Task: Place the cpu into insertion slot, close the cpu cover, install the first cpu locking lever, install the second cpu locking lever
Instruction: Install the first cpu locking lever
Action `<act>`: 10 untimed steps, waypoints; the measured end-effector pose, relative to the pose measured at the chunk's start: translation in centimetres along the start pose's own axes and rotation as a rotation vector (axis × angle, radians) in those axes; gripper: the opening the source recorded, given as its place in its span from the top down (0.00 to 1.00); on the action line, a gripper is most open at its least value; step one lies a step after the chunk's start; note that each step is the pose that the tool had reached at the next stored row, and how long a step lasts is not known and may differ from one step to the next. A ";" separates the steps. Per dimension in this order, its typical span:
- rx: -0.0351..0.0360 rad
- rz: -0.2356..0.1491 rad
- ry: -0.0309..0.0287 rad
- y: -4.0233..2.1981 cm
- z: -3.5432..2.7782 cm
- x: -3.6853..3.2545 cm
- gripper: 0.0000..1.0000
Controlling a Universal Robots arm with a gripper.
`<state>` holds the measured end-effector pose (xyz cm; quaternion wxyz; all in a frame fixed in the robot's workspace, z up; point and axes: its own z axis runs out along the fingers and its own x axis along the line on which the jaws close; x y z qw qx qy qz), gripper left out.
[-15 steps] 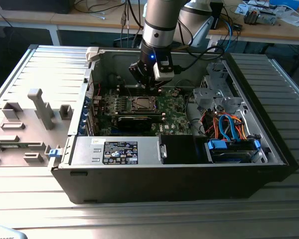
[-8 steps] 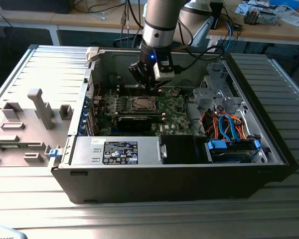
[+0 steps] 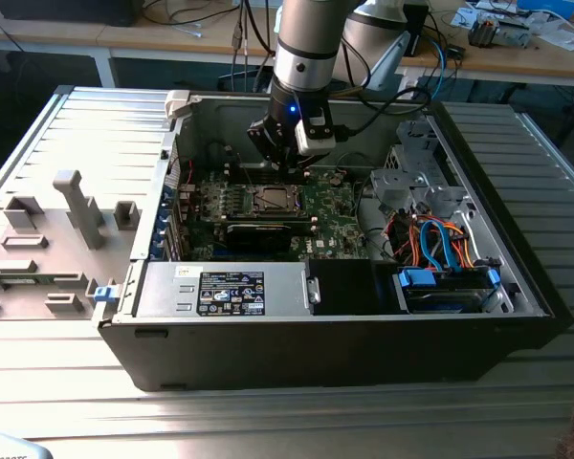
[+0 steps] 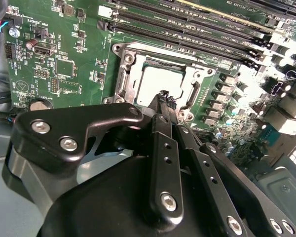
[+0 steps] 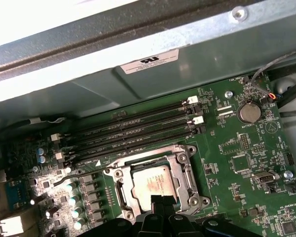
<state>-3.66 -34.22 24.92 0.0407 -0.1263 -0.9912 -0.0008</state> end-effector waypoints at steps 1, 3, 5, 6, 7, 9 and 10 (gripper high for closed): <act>0.0003 -0.004 0.0000 0.00 0.00 0.00 0.89; 0.0003 -0.004 0.0000 0.00 0.00 0.00 0.89; 0.0003 -0.004 0.0000 0.00 0.00 0.00 0.89; 0.0003 -0.004 0.0000 0.00 0.00 0.00 0.89; 0.0003 -0.004 0.0000 0.00 0.00 0.00 0.89; 0.0004 -0.005 -0.0001 0.00 0.00 0.00 0.89; 0.0004 -0.005 0.0000 0.00 0.00 0.00 0.89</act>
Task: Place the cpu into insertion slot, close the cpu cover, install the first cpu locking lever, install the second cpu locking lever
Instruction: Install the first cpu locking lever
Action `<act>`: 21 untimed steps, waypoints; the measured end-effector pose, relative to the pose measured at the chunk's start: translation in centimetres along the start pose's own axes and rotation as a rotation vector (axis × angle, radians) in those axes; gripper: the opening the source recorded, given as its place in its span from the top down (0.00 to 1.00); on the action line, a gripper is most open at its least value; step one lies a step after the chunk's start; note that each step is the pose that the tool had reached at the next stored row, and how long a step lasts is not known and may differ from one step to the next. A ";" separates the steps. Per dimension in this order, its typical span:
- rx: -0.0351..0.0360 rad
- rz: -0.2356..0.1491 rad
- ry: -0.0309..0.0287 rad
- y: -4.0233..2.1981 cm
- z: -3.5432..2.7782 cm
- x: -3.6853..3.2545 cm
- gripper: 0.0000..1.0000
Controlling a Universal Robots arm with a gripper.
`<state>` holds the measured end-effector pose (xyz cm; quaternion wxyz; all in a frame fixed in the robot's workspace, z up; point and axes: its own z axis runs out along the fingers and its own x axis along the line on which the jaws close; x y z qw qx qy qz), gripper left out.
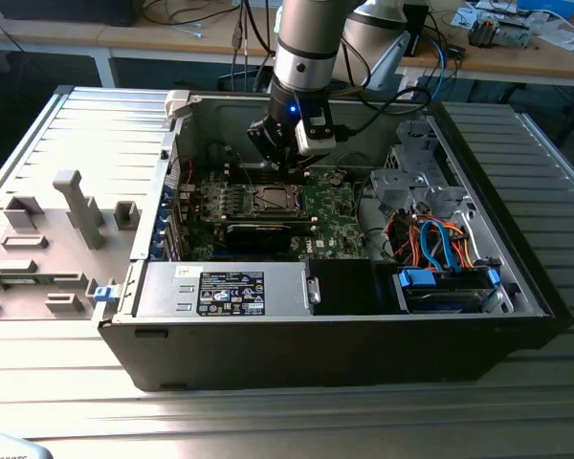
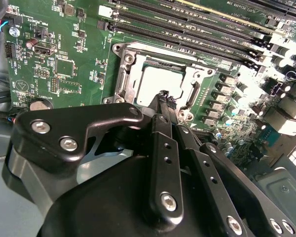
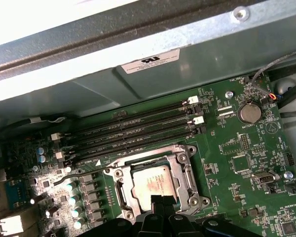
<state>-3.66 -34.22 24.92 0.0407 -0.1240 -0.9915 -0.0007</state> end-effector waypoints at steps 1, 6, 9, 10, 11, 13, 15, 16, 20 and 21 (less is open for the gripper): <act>0.0001 0.000 0.0000 0.00 0.00 0.00 0.89; 0.0015 -0.018 -0.0002 0.00 0.00 0.00 0.89; 0.0024 -0.029 -0.0002 0.00 0.00 0.00 0.89; 0.0028 -0.035 -0.0003 0.00 0.00 0.00 0.89; 0.0032 -0.039 -0.0003 0.00 0.00 0.00 0.89; 0.0037 -0.045 -0.0004 0.00 0.00 0.00 0.89; 0.0040 -0.049 -0.0005 0.00 0.00 0.00 0.89; 0.0042 -0.051 -0.0004 0.00 0.00 0.00 0.89; 0.0050 -0.062 -0.0006 0.00 0.00 0.00 0.89; 0.0052 -0.064 -0.0006 0.00 0.00 0.00 0.89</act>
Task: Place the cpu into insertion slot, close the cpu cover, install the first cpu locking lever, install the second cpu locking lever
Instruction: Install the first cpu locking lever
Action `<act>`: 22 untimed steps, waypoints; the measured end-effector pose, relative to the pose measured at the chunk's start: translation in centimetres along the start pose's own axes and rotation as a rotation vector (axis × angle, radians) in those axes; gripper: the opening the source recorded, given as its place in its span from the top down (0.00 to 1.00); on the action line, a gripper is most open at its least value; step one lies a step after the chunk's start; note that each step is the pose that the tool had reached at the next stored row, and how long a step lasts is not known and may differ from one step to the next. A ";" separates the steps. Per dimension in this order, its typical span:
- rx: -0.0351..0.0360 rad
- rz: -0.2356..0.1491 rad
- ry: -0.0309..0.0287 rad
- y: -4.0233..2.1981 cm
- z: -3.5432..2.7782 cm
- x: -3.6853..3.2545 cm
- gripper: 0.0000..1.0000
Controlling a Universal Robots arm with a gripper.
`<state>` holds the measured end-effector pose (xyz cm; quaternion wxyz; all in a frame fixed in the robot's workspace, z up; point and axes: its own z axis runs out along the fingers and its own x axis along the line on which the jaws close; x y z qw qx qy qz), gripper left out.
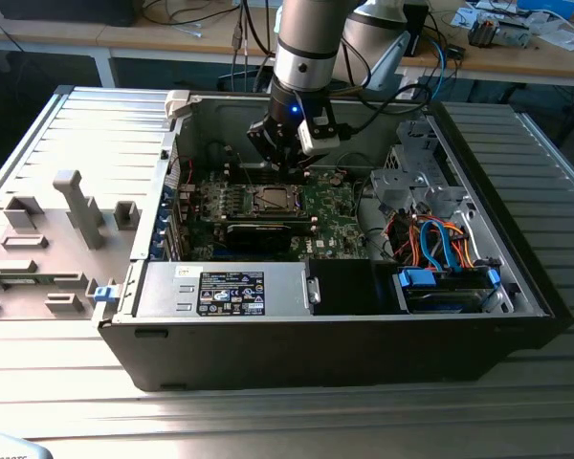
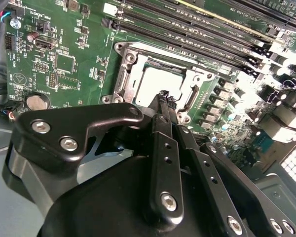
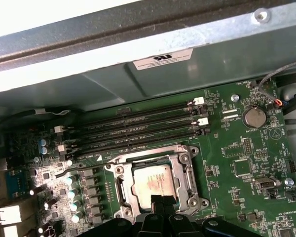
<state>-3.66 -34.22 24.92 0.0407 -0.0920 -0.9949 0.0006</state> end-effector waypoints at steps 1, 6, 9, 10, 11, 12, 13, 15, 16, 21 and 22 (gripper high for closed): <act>0.0002 -0.003 0.0000 0.00 0.00 0.00 0.89; 0.0015 -0.019 -0.0002 0.00 0.00 0.00 0.89; 0.0025 -0.031 -0.0003 0.00 0.00 0.00 0.89; 0.0027 -0.034 -0.0003 0.00 0.00 0.00 0.89; 0.0029 -0.036 -0.0003 0.00 0.00 0.00 0.89; 0.0031 -0.039 -0.0003 0.00 0.00 0.00 0.89; 0.0033 -0.041 -0.0004 0.00 0.00 0.00 0.89; 0.0039 -0.047 -0.0004 0.00 0.00 0.00 0.89; 0.0044 -0.053 -0.0005 0.00 0.00 0.00 0.89; 0.0057 -0.070 -0.0006 0.00 0.00 0.00 0.89; 0.0058 -0.072 -0.0006 0.00 0.00 0.00 0.89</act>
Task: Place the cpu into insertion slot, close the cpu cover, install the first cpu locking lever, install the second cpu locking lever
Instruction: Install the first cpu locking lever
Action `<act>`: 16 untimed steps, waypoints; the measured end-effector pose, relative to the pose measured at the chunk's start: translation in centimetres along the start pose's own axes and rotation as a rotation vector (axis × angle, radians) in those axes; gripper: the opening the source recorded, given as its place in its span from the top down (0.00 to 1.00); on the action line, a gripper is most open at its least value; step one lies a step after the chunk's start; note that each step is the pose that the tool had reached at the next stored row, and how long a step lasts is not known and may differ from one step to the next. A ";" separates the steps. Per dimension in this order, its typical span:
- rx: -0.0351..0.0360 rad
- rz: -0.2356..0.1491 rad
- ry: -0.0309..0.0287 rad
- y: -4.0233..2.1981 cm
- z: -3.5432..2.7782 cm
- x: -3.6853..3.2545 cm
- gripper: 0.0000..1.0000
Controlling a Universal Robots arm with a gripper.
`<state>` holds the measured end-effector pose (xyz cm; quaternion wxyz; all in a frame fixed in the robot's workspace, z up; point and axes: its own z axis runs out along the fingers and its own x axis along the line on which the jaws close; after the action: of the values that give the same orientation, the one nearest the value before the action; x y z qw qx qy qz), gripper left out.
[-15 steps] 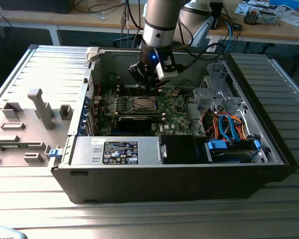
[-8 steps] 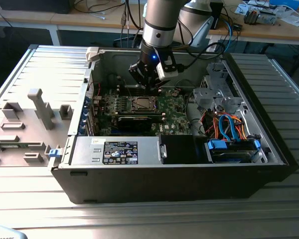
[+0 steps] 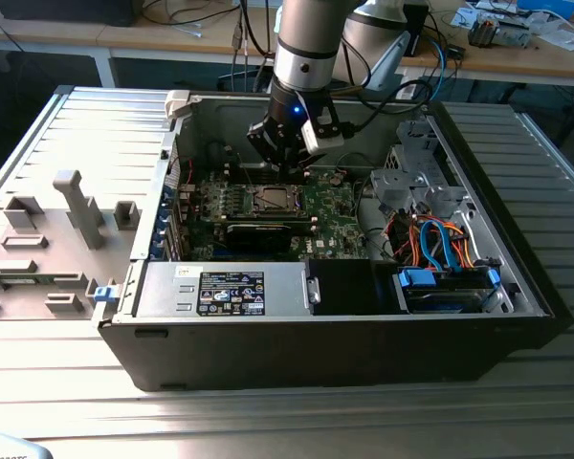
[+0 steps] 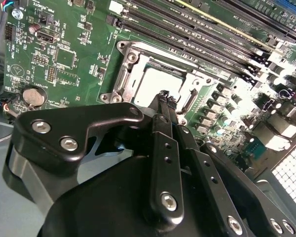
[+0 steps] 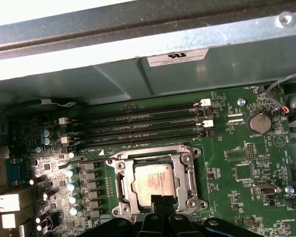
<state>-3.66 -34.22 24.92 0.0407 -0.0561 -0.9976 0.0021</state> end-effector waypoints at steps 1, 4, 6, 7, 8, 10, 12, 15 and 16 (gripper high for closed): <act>0.0001 -0.002 0.0000 0.00 0.00 0.00 0.89; 0.0010 -0.013 -0.0002 0.00 0.00 0.00 0.89; 0.0013 -0.016 -0.0002 0.00 0.00 0.00 0.89; 0.0015 -0.018 -0.0002 0.00 0.00 0.00 0.89; 0.0016 -0.020 -0.0002 0.00 0.00 0.00 0.89; 0.0018 -0.023 -0.0002 0.00 0.00 0.00 0.89; 0.0021 -0.026 -0.0003 0.00 0.00 0.00 0.89; 0.0027 -0.033 -0.0003 0.00 0.00 0.00 0.89; 0.0028 -0.035 -0.0004 0.00 0.00 0.00 0.89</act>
<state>-3.66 -34.21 24.91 0.0406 -0.0385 -0.9984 0.0028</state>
